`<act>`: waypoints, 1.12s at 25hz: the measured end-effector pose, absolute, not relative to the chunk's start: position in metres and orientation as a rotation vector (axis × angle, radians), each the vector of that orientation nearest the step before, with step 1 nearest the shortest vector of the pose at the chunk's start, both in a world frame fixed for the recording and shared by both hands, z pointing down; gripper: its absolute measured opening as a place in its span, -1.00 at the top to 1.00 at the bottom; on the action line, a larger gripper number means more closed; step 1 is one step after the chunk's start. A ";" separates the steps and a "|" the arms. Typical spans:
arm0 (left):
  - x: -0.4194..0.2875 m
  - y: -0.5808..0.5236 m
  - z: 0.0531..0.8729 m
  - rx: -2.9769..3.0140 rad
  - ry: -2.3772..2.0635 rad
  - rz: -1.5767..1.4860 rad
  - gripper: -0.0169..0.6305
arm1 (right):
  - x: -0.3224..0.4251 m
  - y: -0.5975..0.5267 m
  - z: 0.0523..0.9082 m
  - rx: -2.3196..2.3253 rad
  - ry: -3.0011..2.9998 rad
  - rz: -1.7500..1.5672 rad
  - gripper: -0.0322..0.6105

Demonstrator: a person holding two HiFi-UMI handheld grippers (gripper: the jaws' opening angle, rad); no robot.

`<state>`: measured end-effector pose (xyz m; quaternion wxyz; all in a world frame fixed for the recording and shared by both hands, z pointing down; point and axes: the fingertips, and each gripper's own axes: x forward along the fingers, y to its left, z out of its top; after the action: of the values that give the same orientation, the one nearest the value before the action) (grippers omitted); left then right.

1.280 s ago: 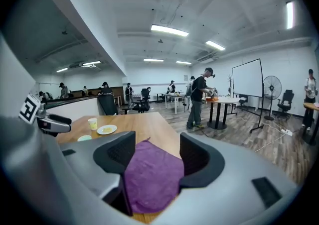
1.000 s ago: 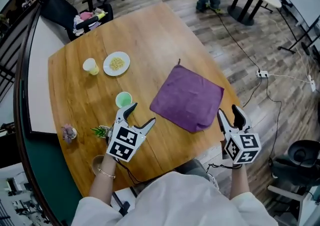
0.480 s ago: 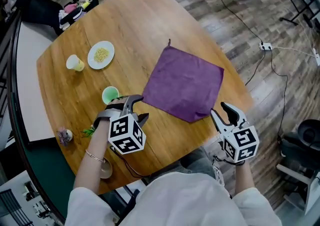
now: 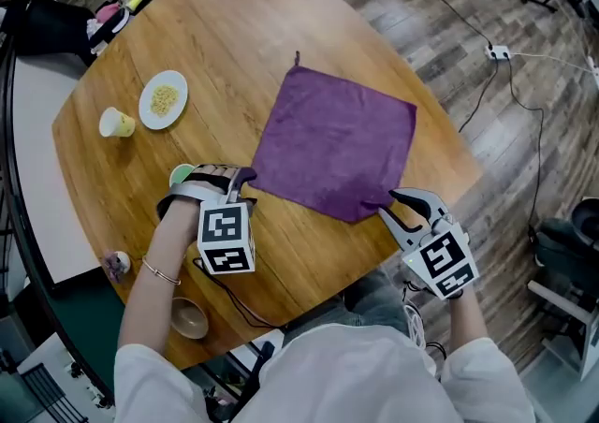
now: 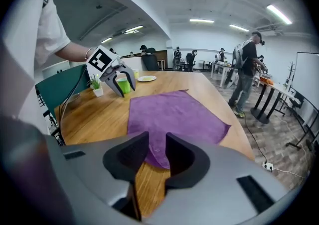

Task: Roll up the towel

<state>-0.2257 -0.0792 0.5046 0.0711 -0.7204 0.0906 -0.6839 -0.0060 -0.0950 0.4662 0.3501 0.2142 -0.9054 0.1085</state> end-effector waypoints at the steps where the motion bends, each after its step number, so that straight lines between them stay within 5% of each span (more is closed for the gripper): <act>1: -0.225 -0.080 0.506 -2.176 0.250 -2.063 0.34 | -0.008 -0.095 0.469 0.532 -2.344 0.278 0.57; 6: -0.229 -0.083 0.519 -2.128 0.144 -2.100 0.52 | -0.016 -0.090 0.486 0.411 -2.298 0.236 0.59; 28: -0.235 -0.076 0.542 -2.177 -0.058 -2.221 0.58 | -0.033 -0.077 0.533 0.083 -2.091 0.120 0.81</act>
<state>-0.2346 -0.0760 0.5423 0.0156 -0.6999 -0.0186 -0.7139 -0.0326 -0.0766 0.5330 0.4994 0.0341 -0.8643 0.0495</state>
